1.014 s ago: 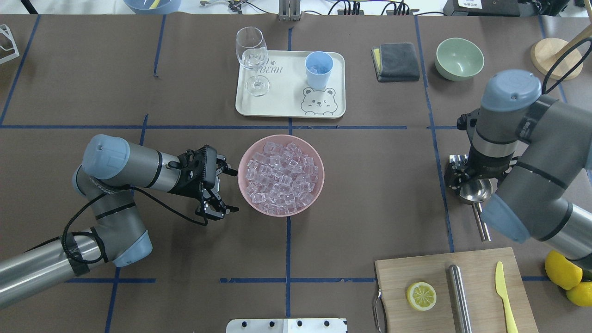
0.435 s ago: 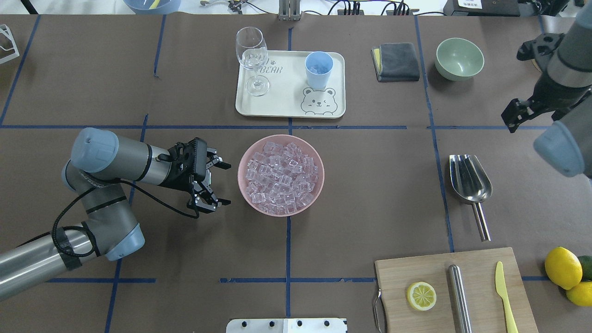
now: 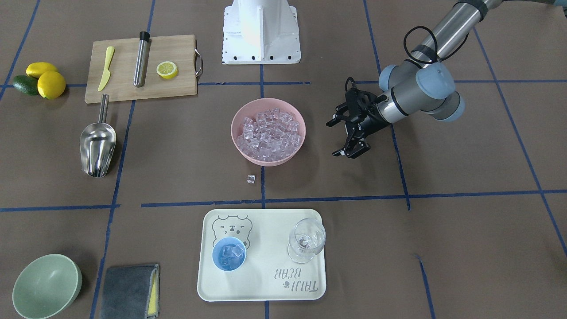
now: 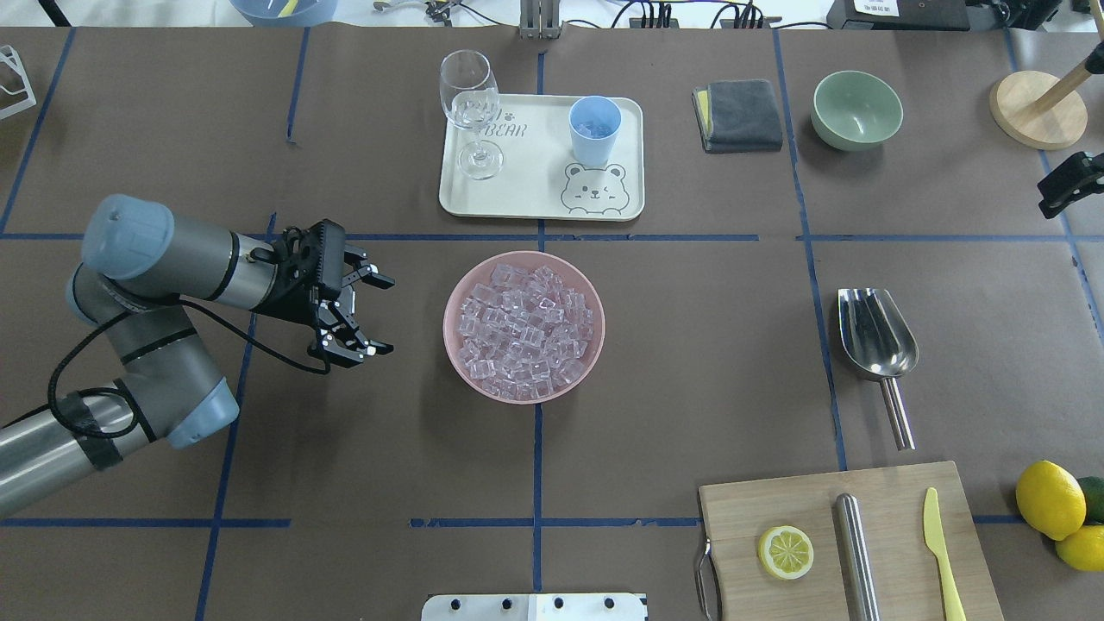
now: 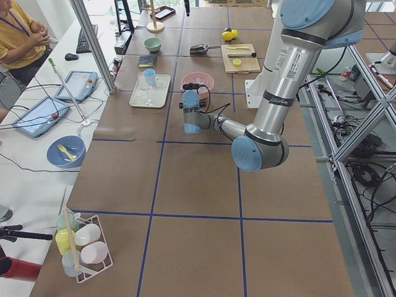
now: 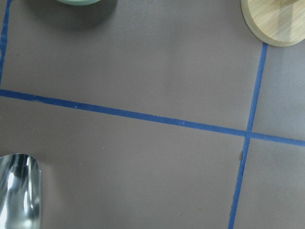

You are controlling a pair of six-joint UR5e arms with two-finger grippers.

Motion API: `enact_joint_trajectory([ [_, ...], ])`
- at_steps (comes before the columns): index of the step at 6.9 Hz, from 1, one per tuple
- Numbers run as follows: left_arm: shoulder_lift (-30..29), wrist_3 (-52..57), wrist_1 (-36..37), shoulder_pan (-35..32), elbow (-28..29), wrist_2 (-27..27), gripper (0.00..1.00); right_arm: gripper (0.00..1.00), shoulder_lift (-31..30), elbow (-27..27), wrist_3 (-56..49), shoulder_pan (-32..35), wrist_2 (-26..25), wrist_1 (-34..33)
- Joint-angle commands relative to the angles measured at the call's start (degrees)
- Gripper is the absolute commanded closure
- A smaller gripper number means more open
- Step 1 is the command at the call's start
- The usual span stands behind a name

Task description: Put ice in cup with scoop

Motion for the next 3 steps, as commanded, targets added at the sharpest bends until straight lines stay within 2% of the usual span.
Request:
enact_joint_trajectory([
  [1,2.0,0.2,0.0,-6.3,0.3,-0.9,0.0,0.0,-8.3,-0.3,-2.5,3.3,2.1,10.0],
  [3,4.5,0.3,4.2,-12.1,0.3,2.4,0.0,0.0,-13.6,-0.4,-8.7,9.3,7.8,10.2],
])
